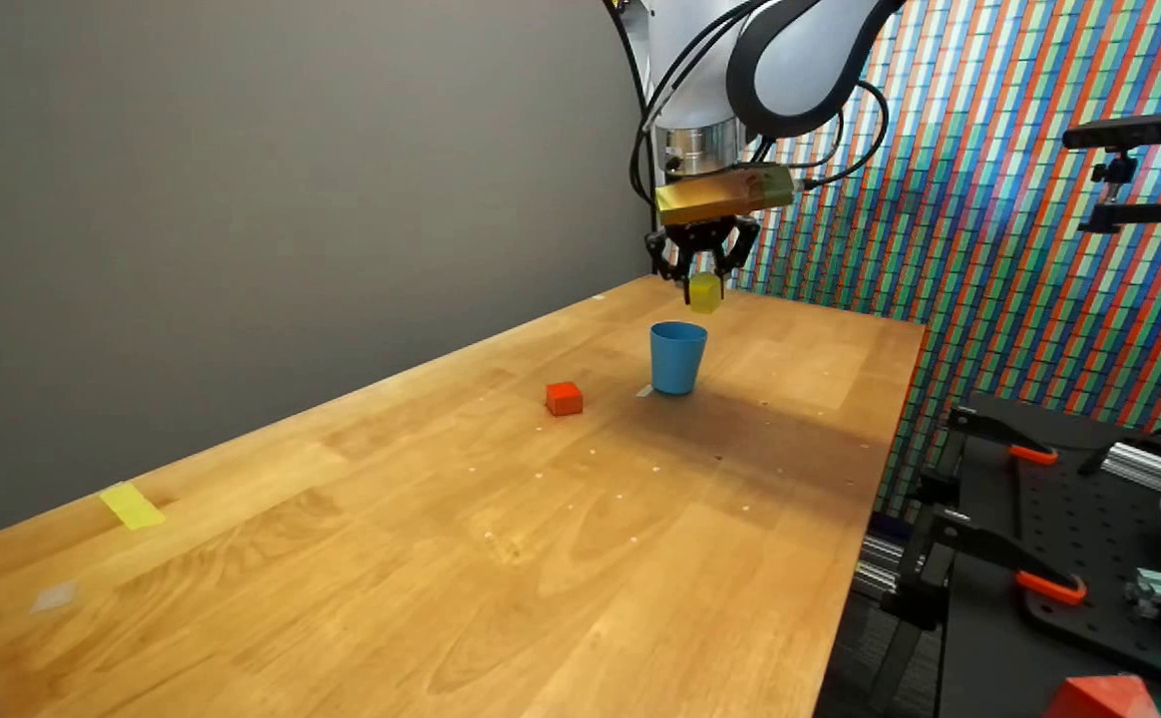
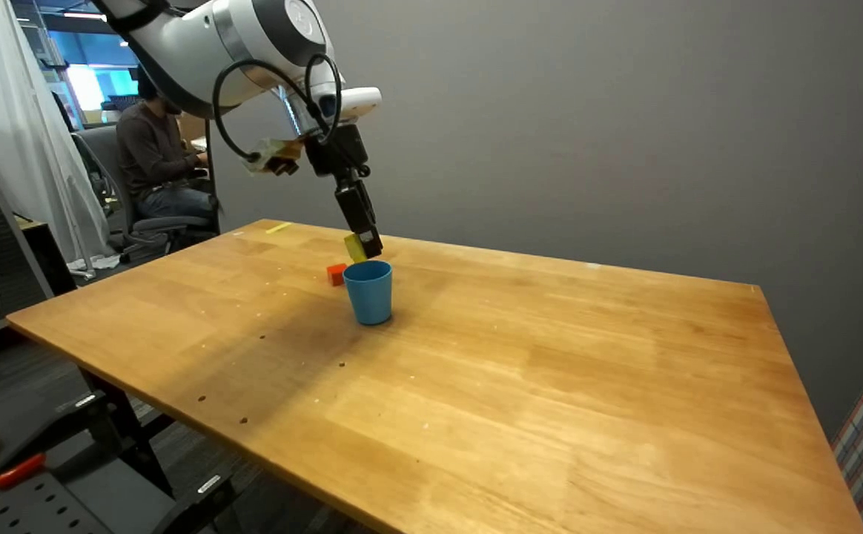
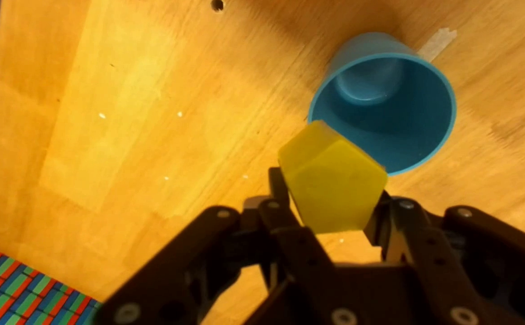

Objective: Take the yellow block from the table and place it in the blue cup

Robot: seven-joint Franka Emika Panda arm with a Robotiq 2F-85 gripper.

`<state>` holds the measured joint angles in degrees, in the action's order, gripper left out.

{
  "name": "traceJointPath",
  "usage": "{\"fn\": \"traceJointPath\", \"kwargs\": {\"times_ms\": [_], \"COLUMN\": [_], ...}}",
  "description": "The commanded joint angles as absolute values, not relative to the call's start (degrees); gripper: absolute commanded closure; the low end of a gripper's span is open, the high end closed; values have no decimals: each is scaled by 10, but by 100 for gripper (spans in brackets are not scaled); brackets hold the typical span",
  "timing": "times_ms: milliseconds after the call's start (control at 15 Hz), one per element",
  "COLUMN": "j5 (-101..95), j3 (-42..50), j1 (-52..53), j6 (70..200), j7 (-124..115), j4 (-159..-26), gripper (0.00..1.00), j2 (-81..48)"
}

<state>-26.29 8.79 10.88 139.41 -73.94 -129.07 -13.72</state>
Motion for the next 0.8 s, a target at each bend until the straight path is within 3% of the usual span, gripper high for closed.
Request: {"fn": "traceJointPath", "kwargs": {"times_ms": [0, 333, 400, 467, 733], "j5": [-275, -269, -266, -270, -290], "j3": [72, 65, 64, 66, 69], "j1": [99, 102, 102, 104, 111], "j6": [1414, 1419, 1419, 1418, 1423], "j7": [-756, -749, -746, -748, -746], "j4": [-1279, -1259, -1257, -1255, -1261], "gripper": [85, 85, 35, 34, 5], "j2": [-148, -172, -174, -177, -162]}}
